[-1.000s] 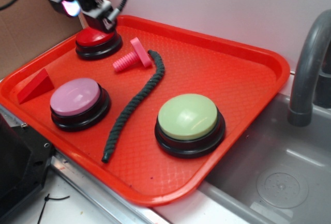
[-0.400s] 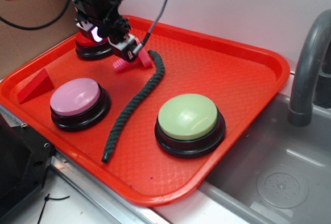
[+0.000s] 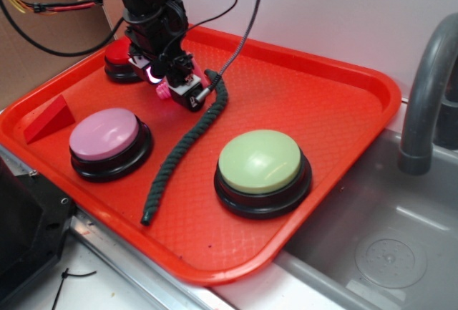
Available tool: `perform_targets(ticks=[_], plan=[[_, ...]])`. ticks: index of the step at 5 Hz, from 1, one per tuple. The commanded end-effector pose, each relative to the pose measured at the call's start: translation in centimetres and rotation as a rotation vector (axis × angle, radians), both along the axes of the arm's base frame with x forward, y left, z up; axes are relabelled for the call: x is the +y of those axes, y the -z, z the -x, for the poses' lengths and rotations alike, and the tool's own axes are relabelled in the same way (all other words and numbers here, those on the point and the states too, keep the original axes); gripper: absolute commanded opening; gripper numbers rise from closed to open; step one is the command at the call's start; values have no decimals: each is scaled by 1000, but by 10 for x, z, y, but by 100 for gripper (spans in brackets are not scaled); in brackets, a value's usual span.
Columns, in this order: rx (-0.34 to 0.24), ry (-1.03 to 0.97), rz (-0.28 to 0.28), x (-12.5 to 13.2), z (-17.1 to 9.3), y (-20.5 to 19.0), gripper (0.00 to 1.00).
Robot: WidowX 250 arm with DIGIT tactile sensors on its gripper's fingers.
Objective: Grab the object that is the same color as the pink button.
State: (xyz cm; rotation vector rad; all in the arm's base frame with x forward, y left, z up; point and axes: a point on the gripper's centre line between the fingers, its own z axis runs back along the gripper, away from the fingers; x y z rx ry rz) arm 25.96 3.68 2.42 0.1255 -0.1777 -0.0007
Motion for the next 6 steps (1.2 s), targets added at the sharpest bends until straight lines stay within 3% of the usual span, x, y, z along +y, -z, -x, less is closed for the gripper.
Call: perform_targets(ticks=[1, 3, 4, 5, 6], plan=[[-47, 37, -9, 0, -9, -3, 5], [-14, -7, -12, 1, -7, -2, 0], [61, -90, -94, -2, -7, -2, 0], [119, -179, -85, -1, -4, -19, 0], [108, -211, -29, -2, 3, -56, 0]])
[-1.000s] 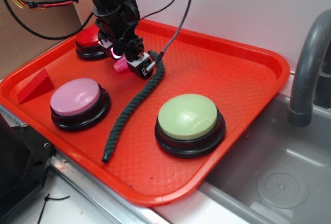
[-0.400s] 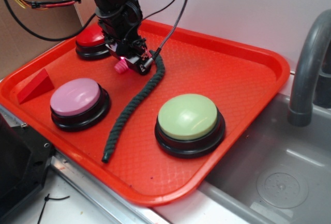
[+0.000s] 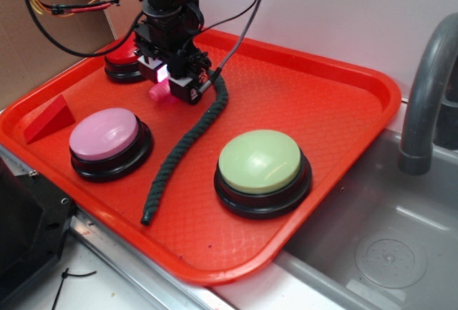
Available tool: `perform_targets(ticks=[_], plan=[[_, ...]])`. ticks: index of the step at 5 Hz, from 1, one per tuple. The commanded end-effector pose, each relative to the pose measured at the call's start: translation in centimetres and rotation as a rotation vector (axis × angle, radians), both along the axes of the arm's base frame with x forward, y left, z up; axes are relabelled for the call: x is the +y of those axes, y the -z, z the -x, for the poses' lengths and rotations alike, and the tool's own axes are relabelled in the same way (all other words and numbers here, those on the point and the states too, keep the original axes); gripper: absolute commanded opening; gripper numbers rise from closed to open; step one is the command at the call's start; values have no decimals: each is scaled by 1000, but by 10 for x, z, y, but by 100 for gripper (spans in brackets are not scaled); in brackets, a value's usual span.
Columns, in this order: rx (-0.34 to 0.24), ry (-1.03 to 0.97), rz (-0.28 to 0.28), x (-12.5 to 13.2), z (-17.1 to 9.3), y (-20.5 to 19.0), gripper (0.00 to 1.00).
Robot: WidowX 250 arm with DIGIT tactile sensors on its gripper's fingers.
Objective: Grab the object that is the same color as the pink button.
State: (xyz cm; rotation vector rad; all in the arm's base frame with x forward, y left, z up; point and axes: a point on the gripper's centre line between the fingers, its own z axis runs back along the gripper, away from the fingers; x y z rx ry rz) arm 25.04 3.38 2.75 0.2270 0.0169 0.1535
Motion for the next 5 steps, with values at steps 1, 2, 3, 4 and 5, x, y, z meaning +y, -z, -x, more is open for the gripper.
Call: perform_targets(ticks=[1, 2, 3, 4, 5], plan=[[-94, -90, 102, 2, 0, -102, 0], [-134, -77, 183, 0, 2, -143, 0], [-150, -85, 189, -4, 2, -166, 0], [-177, -81, 183, -6, 5, -174, 0], [-140, 38, 164, -11, 2, -170, 0]])
